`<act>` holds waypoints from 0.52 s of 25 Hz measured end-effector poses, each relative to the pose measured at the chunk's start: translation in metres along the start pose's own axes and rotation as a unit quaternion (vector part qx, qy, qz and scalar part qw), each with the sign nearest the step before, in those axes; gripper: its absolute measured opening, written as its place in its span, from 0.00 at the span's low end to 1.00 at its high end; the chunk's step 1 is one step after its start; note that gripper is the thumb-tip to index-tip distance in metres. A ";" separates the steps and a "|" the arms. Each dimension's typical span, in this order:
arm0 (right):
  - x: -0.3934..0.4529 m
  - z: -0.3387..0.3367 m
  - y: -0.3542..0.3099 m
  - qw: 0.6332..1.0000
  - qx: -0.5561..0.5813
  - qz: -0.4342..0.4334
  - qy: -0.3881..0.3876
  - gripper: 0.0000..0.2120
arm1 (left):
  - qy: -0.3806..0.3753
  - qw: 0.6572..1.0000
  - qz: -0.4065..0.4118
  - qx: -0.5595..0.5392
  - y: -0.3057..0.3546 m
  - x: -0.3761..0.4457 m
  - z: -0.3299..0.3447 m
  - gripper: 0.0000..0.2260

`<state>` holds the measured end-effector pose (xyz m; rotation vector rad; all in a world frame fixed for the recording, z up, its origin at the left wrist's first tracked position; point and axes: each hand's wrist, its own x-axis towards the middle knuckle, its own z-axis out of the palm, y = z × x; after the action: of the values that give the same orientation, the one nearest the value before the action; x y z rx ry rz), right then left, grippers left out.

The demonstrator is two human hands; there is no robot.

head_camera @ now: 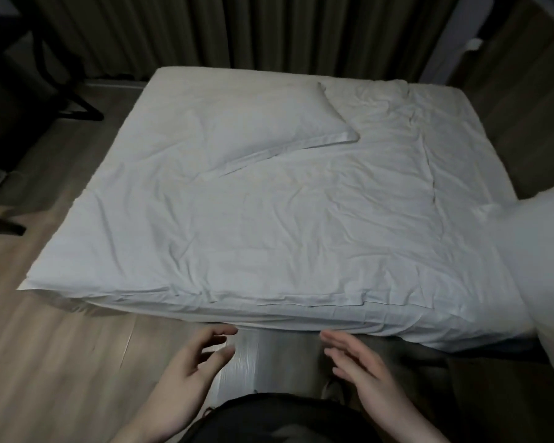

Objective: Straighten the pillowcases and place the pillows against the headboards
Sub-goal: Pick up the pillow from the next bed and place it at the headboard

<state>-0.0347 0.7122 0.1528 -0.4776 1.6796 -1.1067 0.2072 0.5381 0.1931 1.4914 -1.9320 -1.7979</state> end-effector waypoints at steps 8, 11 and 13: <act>0.015 0.188 -0.017 0.999 -0.007 0.015 0.051 0.16 | -0.038 0.996 0.076 0.037 -0.037 0.048 -0.186 0.10; 0.022 0.221 -0.034 0.996 0.006 0.020 0.085 0.15 | -0.044 0.994 0.086 0.045 -0.027 0.074 -0.231 0.12; 0.049 0.241 -0.047 0.994 0.007 0.031 0.106 0.14 | -0.042 0.994 0.083 0.051 -0.027 0.099 -0.258 0.12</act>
<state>0.1529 0.5463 0.1537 -0.3059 1.8566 -1.1550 0.3399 0.2948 0.1964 1.2576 -2.1475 -1.7397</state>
